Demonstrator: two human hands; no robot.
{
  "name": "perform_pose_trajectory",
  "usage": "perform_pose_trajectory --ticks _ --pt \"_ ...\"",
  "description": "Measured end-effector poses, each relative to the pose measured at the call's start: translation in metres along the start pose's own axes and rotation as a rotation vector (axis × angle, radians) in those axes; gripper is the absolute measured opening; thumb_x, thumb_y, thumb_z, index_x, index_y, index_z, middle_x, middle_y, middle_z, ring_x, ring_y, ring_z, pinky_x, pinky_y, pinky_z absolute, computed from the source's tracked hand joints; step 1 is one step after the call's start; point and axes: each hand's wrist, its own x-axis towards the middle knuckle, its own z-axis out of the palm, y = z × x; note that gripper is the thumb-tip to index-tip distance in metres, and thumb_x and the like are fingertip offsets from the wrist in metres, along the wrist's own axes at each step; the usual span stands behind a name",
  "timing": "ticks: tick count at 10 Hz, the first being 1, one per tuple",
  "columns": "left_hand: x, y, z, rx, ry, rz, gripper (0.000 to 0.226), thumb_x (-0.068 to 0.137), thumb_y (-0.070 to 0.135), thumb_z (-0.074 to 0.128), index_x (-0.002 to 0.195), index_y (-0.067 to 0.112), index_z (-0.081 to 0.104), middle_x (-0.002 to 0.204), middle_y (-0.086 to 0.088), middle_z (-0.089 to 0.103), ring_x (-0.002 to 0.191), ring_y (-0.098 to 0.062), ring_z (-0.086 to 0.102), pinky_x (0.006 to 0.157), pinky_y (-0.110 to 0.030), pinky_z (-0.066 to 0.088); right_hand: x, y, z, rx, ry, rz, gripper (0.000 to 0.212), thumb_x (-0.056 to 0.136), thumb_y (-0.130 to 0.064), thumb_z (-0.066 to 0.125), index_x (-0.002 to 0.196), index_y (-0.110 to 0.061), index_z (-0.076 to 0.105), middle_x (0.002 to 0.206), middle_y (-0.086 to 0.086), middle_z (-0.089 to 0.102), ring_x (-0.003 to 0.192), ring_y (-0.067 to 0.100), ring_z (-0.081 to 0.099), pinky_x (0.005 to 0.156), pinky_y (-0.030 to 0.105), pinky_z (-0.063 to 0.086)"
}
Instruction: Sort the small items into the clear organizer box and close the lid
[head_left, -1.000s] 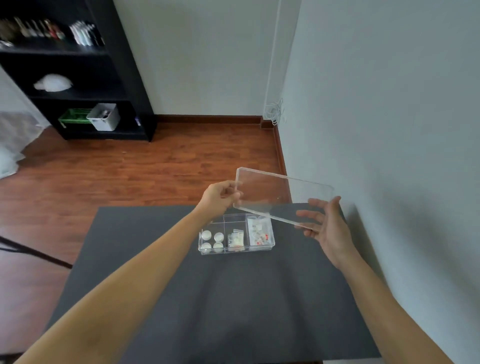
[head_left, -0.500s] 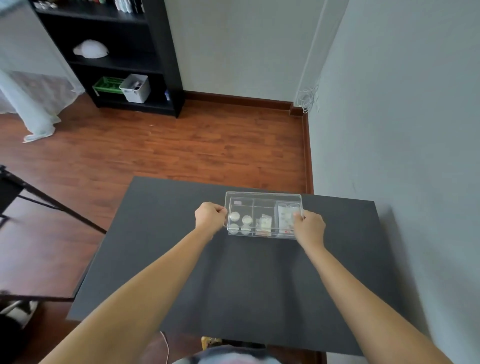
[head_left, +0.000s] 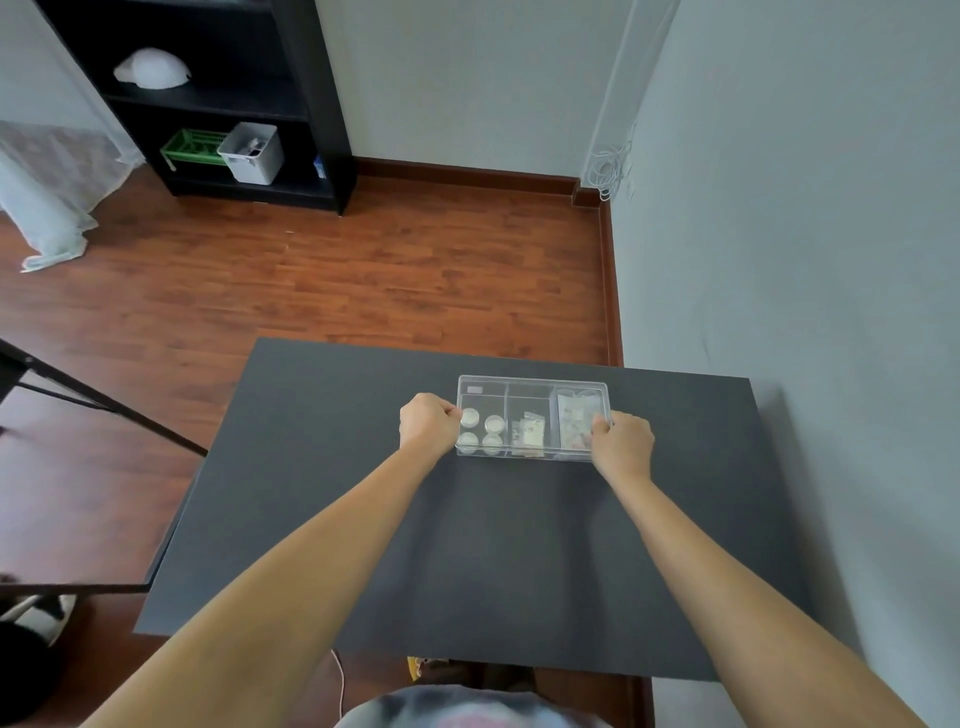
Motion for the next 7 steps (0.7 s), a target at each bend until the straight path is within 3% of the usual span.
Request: perform_pose_trajectory --ticks 1,4,5,6,7 --pt "0.001 -0.001 0.002 0.009 0.008 -0.02 0.023 0.083 0.004 0.047 0.063 0.014 0.049 0.069 -0.007 0.041 0.069 -0.019 0.031 0.057 -0.029 0.031 -0.002 0.001 0.001 0.0 -0.019 0.014 0.035 0.095 -0.011 0.045 0.061 -0.003 0.044 0.079 0.024 0.06 0.086 0.032 0.052 0.068 0.03 0.031" --pt "0.005 -0.001 0.001 0.008 0.012 -0.032 0.024 0.083 0.006 0.049 0.059 0.012 0.052 0.066 -0.006 0.043 0.06 -0.021 0.028 0.051 -0.023 0.032 -0.001 0.001 0.002 -0.008 -0.045 0.014 0.033 0.097 -0.014 0.042 0.07 0.002 0.054 0.09 0.027 0.065 0.098 0.041 0.056 0.075 0.037 0.041" --pt "-0.004 -0.002 0.001 -0.033 0.024 0.008 0.028 0.082 0.005 0.043 0.054 0.01 0.045 0.061 -0.006 0.04 0.062 -0.023 0.028 0.051 -0.025 0.029 -0.011 0.002 0.001 0.053 -0.05 0.079 0.042 0.101 -0.023 0.035 0.096 0.007 0.063 0.107 0.027 0.059 0.104 0.04 0.053 0.088 0.04 0.043" --pt "-0.016 -0.013 0.004 -0.083 0.079 0.048 0.027 0.094 0.015 0.037 0.076 0.011 0.058 0.092 -0.019 0.056 0.079 -0.032 0.044 0.066 -0.033 0.04 -0.029 0.008 0.003 0.117 0.017 0.13 0.048 0.102 -0.031 0.027 0.123 0.003 0.053 0.123 0.028 0.05 0.117 0.039 0.045 0.101 0.046 0.038" --pt "-0.042 -0.042 0.02 0.008 0.162 0.049 0.041 0.101 0.03 0.037 0.137 0.013 0.046 0.14 -0.01 0.042 0.129 -0.029 0.037 0.101 -0.044 0.038 -0.064 0.024 0.016 0.081 0.082 0.117 0.049 0.103 -0.031 0.03 0.139 -0.001 0.042 0.137 0.023 0.043 0.128 0.037 0.04 0.108 0.05 0.033"
